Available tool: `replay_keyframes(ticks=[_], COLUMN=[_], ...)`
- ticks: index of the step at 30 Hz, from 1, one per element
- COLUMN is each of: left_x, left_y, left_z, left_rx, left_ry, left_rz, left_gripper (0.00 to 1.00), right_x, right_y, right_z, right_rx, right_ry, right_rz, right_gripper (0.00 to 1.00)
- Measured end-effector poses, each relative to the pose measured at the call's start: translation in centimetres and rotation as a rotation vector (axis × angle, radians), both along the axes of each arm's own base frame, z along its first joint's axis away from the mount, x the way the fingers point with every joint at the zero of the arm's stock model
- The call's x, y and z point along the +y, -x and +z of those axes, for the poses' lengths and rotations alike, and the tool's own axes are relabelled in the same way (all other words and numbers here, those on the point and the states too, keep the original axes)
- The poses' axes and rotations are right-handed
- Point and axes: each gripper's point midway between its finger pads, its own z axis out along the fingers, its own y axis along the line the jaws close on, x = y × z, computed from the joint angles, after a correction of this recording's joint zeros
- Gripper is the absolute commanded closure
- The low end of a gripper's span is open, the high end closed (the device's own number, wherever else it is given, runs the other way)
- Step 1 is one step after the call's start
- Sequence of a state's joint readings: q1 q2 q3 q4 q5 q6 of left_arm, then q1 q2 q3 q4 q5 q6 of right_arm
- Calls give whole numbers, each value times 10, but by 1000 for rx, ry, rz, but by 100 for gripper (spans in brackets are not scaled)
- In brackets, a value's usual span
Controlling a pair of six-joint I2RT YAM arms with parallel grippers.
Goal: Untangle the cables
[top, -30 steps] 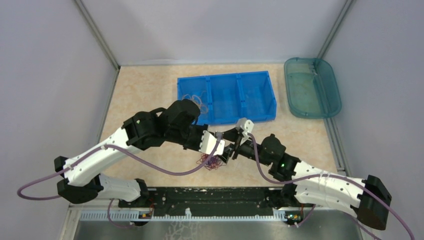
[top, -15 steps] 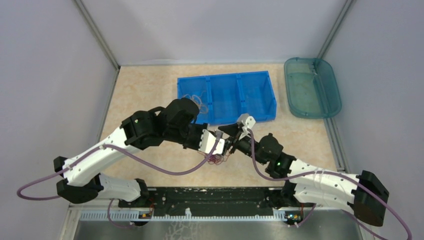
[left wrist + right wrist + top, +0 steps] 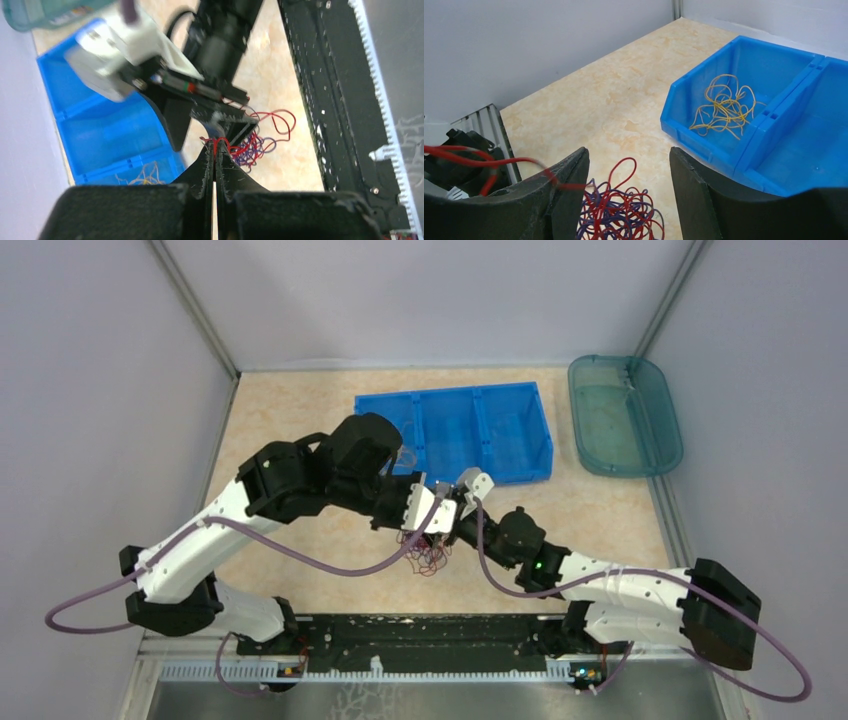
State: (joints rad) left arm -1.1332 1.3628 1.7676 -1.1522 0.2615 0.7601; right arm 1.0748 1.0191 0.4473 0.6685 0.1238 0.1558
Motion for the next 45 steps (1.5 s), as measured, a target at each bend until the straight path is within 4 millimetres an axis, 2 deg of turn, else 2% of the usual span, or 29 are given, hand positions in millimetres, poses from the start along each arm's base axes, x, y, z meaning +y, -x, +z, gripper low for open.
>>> replay_keyframes(ticks=[5,8,12,17,22,29,33,36,42,45], left_x=[-14,-16,-15,-15,-10,-3,5,12,33,48], left_y=[10,16,19,17,11,-3,-14,-24,-46,-56], left_z=[45,64,75,88,114,131,142,159,208,267], left_rx=[46,61,64,30,-42,-143,-240,-344,-661,-884], left_ry=[92,136,170,231,320,356,371,399,477,596], left_rz=[-34,-50,-58,-50,-20,25,52,74,122,192], left_gripper=[100,100,100,100,100,100,100,100,100,100], right_x=[5,8,15,24,27,22,21,19,8,-1], right_y=[-2,-4,-5,-7,-10,-11,-13,-14,-16,-15], right_z=[-2,4,11,4,-18,-61,-70,-73,-92,-121], right_rx=[-7,-17,-25,-3,36,109,130,137,161,197], right_ry=[2,-17,-47,-68,-62,-37,-54,-76,-58,23], right_rz=[-8,-10,-6,1,-11,-40,-58,-68,-111,-137], right_gripper=[42,45,49,52,55,55,54,54,53,52])
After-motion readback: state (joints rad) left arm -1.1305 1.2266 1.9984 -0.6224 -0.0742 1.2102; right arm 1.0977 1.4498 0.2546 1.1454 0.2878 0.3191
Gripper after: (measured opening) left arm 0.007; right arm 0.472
